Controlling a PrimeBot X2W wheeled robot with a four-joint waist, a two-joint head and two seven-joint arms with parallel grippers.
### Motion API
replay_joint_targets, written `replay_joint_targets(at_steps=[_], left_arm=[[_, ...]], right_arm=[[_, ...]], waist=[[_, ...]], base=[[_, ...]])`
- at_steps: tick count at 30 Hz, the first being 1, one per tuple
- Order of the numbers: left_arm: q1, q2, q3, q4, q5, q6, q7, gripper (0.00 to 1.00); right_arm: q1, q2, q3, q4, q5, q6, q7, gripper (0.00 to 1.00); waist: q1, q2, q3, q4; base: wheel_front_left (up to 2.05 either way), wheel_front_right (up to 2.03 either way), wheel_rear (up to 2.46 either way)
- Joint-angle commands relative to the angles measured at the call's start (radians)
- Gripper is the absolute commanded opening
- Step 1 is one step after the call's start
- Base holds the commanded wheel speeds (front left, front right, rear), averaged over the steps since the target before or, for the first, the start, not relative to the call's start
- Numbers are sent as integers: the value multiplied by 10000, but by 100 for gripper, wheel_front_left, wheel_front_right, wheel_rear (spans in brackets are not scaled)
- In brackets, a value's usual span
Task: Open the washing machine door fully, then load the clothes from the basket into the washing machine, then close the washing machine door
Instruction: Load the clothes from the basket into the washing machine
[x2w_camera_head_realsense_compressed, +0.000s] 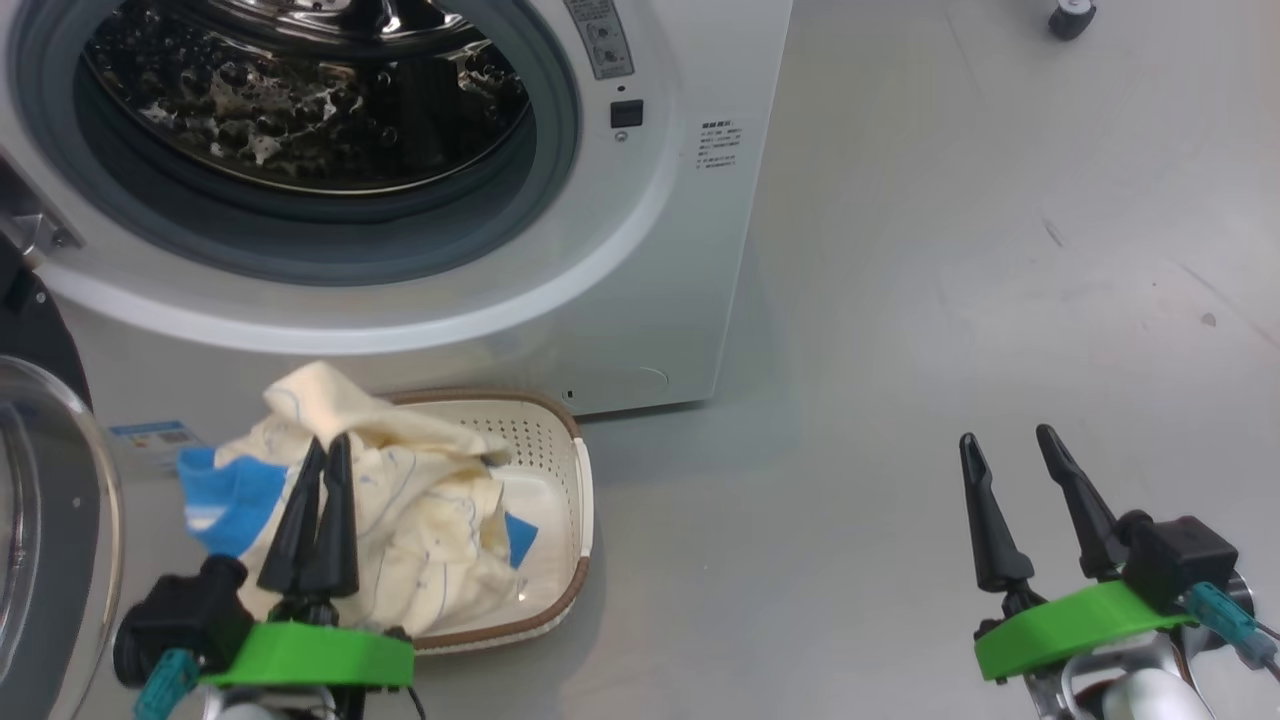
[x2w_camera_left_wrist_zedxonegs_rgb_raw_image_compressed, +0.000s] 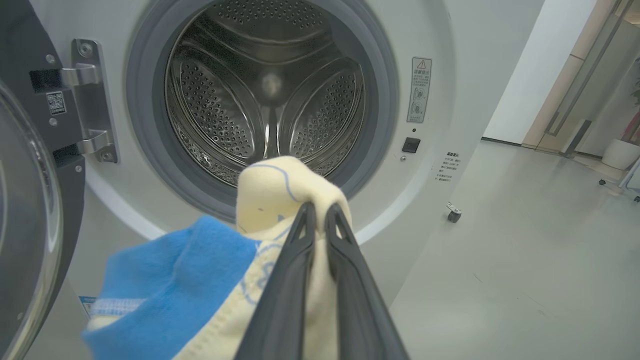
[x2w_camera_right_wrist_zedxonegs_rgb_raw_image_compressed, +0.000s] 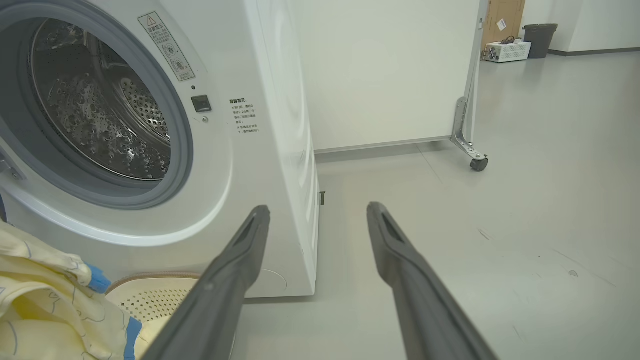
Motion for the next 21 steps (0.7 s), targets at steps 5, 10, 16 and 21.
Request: replay_joint_targets(at_steps=[5,10,16,21], left_arm=[[-1637,544,168,-360,300,-47,93,0],[-2963,874,29,-121,464,-62,481,0],[-4768,1140,-229,471,704,-75,926,0],[-6280,1311,-334,1206,944,-59,1222,0]], right_arm=[[-669,-104,369,-246,306,37,-65,100],[-1001,-104,511,-261,565,37,-65,100],[-1379,-104,720,-240,865,37,-65,100],[-1695,-104,937,-192,1030,37,-65,100]], waist=[[0,0,547,-152],[0,0,1161,-349],[0,0,1958,-567],[0,0,2542,-746]], base=[[0,0,0],[0,0,0],[0,0,0],[0,0,0]])
